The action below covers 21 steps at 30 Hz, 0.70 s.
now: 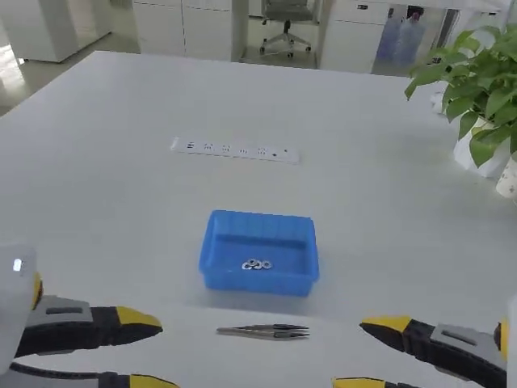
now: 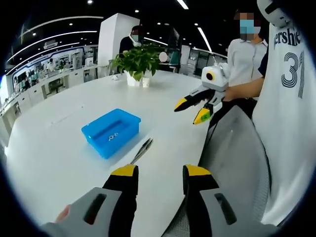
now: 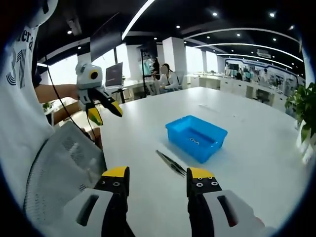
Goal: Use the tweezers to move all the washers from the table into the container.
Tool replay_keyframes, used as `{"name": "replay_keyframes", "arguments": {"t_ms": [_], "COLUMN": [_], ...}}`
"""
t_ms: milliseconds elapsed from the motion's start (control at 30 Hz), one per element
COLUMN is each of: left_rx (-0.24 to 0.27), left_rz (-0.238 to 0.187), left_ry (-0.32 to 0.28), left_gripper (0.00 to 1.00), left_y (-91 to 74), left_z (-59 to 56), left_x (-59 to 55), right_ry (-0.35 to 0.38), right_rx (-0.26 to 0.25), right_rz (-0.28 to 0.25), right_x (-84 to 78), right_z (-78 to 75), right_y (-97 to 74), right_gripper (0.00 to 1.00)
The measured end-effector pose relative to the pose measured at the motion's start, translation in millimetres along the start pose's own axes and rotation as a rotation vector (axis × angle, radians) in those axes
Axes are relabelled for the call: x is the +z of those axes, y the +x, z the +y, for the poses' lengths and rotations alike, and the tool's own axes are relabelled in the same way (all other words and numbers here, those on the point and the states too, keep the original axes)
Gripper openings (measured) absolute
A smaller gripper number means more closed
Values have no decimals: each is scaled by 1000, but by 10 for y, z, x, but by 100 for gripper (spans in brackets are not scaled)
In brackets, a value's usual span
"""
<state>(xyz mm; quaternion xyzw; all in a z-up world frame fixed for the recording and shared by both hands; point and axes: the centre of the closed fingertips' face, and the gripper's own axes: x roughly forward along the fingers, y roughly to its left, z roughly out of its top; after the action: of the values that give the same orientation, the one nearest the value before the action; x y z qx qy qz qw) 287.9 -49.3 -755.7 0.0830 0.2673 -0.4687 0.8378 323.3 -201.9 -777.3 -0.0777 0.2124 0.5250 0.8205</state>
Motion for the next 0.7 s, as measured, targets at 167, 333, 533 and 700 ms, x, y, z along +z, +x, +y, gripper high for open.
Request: {"name": "replay_keyframes", "arguments": {"t_ms": [167, 333, 533, 700], "left_rx": [-3, 4, 61, 59], "left_rz": [-33, -31, -16, -48], "left_ry": [-30, -31, -69, -75], "left_gripper": [47, 47, 44, 43], "left_y": [-78, -110, -131, -120], "left_z": [-58, -171, -158, -184], "left_x": [61, -19, -190, -99], "right_ry": [-15, -16, -23, -29], "right_rx": [1, 9, 17, 9], "right_rz": [-4, -5, 12, 25], "right_x": [33, 59, 52, 45], "right_z": [92, 161, 189, 156], "right_y": [-35, -20, -28, -64], "right_gripper": [49, 49, 49, 49]}}
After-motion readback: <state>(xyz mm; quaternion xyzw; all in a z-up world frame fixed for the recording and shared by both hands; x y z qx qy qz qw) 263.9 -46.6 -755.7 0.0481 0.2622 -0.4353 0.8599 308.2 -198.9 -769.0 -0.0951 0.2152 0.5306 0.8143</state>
